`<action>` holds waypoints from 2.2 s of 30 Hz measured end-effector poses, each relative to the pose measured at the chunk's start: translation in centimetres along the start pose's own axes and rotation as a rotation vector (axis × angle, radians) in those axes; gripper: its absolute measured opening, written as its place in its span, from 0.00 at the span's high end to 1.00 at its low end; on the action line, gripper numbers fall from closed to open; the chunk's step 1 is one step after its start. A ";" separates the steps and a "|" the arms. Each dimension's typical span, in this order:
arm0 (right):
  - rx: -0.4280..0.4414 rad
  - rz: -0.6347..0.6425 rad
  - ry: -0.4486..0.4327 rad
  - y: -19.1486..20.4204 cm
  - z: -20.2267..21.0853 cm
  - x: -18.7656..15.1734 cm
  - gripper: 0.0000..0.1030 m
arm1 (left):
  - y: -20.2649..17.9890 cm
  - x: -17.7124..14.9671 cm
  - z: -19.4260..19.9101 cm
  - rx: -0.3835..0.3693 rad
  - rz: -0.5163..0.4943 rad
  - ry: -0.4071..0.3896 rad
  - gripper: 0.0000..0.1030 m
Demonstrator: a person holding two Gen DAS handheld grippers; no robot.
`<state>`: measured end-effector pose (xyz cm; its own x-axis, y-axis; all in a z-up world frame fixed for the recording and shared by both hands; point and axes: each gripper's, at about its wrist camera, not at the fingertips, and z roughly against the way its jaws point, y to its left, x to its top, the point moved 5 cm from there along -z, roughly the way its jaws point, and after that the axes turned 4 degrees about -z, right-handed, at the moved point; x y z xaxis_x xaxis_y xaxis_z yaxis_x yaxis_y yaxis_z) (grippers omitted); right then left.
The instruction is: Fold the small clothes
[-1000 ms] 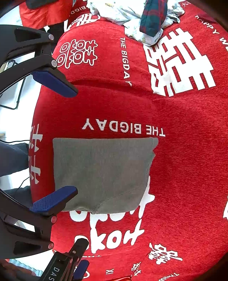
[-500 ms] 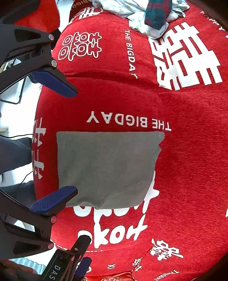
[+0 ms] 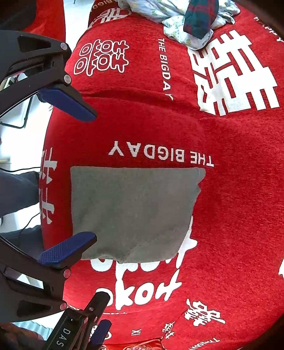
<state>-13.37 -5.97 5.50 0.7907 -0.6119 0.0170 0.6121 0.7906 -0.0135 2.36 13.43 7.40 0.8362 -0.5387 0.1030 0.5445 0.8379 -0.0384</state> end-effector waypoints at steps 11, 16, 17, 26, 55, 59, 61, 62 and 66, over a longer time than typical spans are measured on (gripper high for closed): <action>0.001 0.011 0.001 0.4 0.0 0.1 0.16 | 0.0 0.2 0.1 0.007 0.005 -0.007 0.02; 0.002 0.012 0.000 0.4 0.0 0.1 0.16 | 0.0 0.2 0.1 0.007 0.004 -0.007 0.02; 0.002 0.012 0.001 0.4 0.0 0.2 0.16 | 0.0 0.2 0.1 0.007 0.003 -0.008 0.02; 0.001 0.009 0.004 0.4 -0.1 0.2 0.16 | -0.5 0.4 0.2 0.010 -0.011 -0.010 0.02; 0.016 0.003 0.006 0.6 -0.3 0.0 0.16 | 0.9 0.5 0.6 0.048 0.030 -0.038 0.02; 0.016 0.003 0.005 0.6 -0.3 0.0 0.16 | 0.9 0.6 0.6 0.051 0.030 -0.037 0.02; 0.015 0.003 0.006 0.6 -0.3 0.0 0.16 | 1.0 0.6 0.5 0.053 0.034 -0.036 0.02; 0.015 0.001 0.006 0.7 -0.3 -0.1 0.16 | 1.0 0.6 0.5 0.053 0.035 -0.035 0.02; 0.012 -0.003 0.006 0.7 -0.4 -0.3 0.16 | 1.3 0.6 0.4 0.047 0.045 -0.032 0.02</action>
<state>-13.15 -5.29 5.06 0.7890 -0.6143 0.0107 0.6143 0.7890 -0.0012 3.52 14.21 7.82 0.8569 -0.4977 0.1343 0.5019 0.8649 0.0029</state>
